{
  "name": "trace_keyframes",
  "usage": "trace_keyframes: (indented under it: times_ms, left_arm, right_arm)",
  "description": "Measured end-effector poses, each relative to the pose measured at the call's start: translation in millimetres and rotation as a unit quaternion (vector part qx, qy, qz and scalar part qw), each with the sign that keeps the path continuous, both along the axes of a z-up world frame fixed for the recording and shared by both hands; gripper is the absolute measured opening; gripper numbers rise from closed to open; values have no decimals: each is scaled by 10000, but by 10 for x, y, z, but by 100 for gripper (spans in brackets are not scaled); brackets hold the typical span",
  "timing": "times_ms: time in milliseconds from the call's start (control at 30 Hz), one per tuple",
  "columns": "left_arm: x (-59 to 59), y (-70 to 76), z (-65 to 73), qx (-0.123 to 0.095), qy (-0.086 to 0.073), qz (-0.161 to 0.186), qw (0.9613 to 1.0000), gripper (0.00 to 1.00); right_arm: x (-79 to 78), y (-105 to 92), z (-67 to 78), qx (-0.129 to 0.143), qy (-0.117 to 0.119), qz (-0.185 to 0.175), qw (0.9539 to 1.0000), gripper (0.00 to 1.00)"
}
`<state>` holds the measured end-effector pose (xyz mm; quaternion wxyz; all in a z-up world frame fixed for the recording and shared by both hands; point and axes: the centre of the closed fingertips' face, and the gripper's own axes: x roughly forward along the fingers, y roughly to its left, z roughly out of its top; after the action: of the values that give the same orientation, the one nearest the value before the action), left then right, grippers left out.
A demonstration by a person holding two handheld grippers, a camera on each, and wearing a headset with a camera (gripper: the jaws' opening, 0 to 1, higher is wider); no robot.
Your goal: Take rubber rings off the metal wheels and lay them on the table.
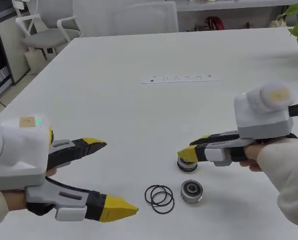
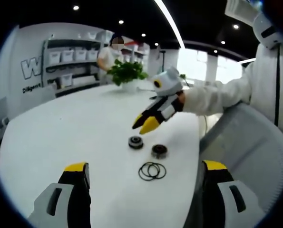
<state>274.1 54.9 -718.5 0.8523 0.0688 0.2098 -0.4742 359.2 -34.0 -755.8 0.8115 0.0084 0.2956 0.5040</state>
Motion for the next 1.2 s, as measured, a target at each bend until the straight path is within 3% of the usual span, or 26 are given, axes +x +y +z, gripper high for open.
trace_keyframes:
  times_ms: [200, 467, 733, 867, 1200]
  left_arm:
    - [18, -20, 38, 91, -50, -78, 9999, 99]
    - [224, 12, 456, -84, -592, 72, 9982, 98]
    - [390, 18, 771, -129, -986, 132, 9950, 96]
    - [479, -50, 914, -198, -1161, 116, 9930, 95]
    - [643, -336, 1007, -138, -1362, -125, 9905, 89]
  right_arm:
    - [43, -79, -26, 85, 38, -156, 9998, 30]
    - [70, -128, -37, 62, 18, -277, 9996, 31]
    - [47, -128, -47, 12, -11, -270, 9996, 31]
    - [36, -121, -41, 0, -41, -250, 9997, 30]
    - [52, -146, -23, 40, -63, -297, 9995, 30]
